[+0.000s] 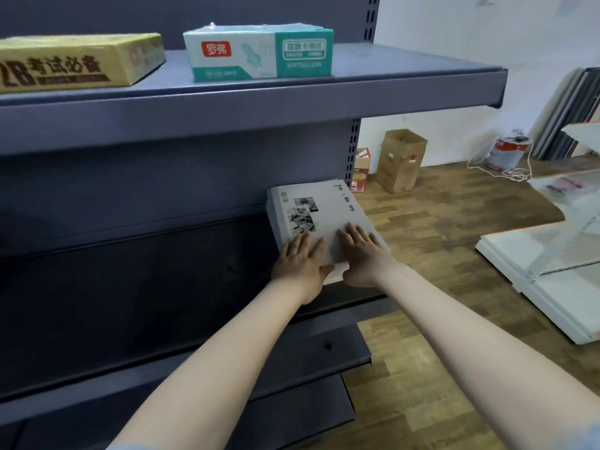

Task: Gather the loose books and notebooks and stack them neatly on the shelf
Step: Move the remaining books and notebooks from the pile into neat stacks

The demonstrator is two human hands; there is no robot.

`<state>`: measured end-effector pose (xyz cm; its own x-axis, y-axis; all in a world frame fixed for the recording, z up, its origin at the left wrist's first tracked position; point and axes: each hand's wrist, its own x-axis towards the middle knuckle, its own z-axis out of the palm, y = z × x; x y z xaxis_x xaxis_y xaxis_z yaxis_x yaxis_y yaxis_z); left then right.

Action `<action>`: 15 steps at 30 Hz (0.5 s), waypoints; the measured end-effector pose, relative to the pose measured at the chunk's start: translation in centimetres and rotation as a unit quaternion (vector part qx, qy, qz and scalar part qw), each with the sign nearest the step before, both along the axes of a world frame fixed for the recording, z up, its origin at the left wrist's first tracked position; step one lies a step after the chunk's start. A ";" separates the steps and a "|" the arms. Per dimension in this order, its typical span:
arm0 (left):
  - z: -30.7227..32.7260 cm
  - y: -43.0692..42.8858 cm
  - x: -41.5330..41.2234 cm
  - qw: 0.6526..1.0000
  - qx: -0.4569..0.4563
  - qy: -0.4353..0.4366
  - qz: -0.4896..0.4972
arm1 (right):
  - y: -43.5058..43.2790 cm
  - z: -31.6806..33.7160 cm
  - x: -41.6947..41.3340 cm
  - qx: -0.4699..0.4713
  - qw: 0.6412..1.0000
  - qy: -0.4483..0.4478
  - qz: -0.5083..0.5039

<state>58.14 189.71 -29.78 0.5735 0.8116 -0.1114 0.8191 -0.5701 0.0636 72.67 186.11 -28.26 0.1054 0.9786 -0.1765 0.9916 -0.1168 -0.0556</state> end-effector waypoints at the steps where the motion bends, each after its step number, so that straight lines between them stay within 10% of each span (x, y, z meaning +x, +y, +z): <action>1: 0.1 0.1 0.1 1.000 -0.008 0.002 0.004 | 0.2 -0.1 0.1 0.001 1.000 0.001 0.001; 15: 0.4 0.2 1.1 0.997 -0.057 -0.021 0.046 | 1.0 -0.2 1.1 0.005 1.000 -0.002 0.021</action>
<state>59.20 189.91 -29.39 0.5029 0.8447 -0.1831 0.8632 -0.4796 0.1579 73.79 187.06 -28.51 0.0641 0.9840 -0.1665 0.9959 -0.0737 -0.0518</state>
